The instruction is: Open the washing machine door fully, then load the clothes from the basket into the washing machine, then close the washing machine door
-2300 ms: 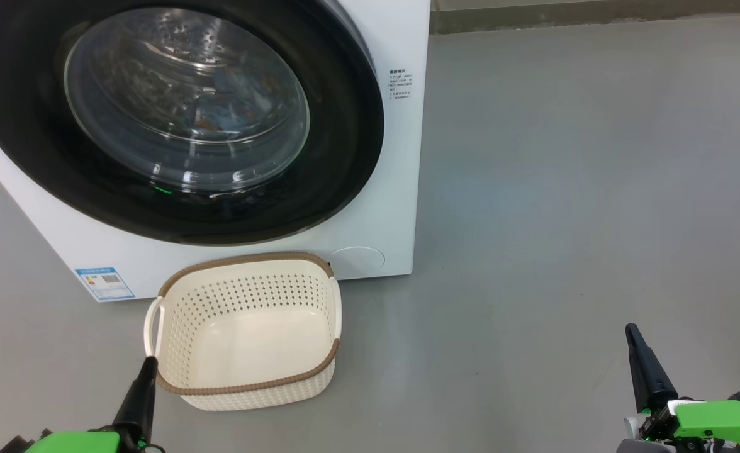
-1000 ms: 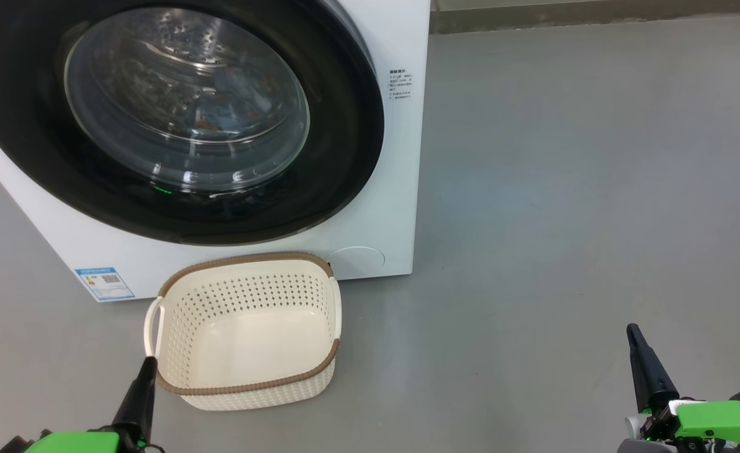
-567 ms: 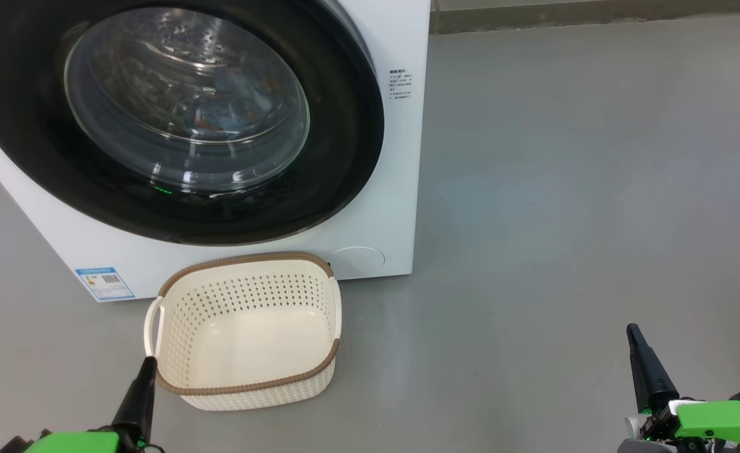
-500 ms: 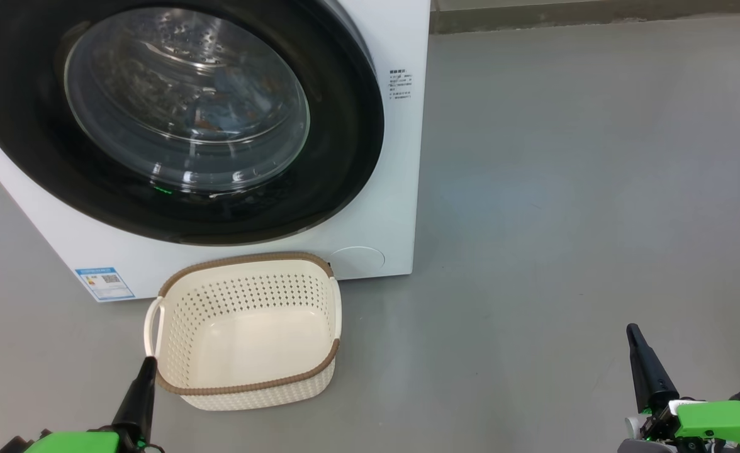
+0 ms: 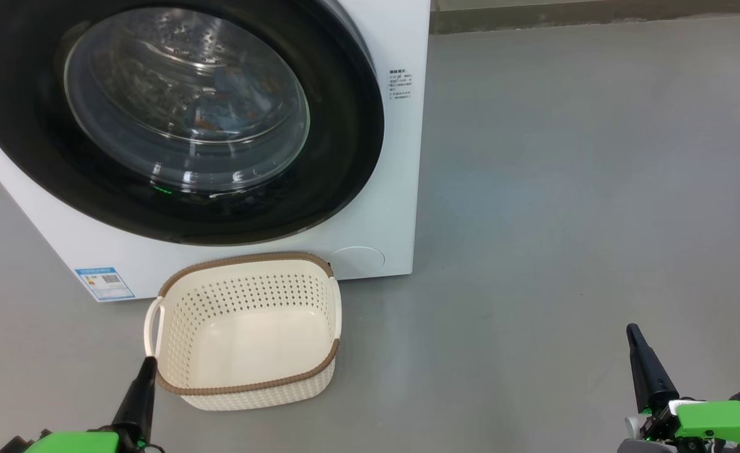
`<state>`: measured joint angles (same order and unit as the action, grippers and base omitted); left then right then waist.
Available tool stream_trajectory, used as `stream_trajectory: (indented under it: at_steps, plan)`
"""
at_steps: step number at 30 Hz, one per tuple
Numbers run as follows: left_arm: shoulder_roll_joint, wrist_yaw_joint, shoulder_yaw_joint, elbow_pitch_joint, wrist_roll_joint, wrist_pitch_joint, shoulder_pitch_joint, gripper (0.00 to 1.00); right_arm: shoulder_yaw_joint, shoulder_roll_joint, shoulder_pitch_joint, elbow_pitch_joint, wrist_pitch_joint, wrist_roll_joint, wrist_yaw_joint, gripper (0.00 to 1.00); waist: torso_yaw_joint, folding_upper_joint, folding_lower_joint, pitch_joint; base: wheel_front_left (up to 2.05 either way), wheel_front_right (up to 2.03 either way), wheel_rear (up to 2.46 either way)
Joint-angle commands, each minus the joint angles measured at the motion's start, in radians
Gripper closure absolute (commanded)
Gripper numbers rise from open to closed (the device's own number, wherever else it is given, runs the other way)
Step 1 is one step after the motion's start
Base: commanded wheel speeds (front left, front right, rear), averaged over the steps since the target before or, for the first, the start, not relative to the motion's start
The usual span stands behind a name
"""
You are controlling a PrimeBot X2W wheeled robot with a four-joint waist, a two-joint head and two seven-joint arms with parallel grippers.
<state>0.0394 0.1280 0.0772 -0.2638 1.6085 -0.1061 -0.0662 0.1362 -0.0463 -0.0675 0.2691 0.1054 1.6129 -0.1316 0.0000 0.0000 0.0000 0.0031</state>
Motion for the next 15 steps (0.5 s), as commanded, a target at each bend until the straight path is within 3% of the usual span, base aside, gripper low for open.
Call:
stream_trajectory:
  at_steps: [1, 15]
  plan:
    - [0.013, 0.003, 0.035, 0.019, 0.002, -0.006, -0.042, 1.0, -0.023, -0.005, -0.04, -0.024, 0.007, -0.004, 0.001, 1.0, 0.0, 0.0, 0.0, 0.0, 0.0, 0.0, 0.0]
    - [0.012, 0.003, 0.035, 0.019, 0.001, -0.006, -0.042, 1.0, -0.023, -0.005, -0.04, -0.024, 0.008, -0.004, 0.001, 1.0, 0.0, 0.0, 0.0, 0.0, 0.0, 0.0, 0.0]
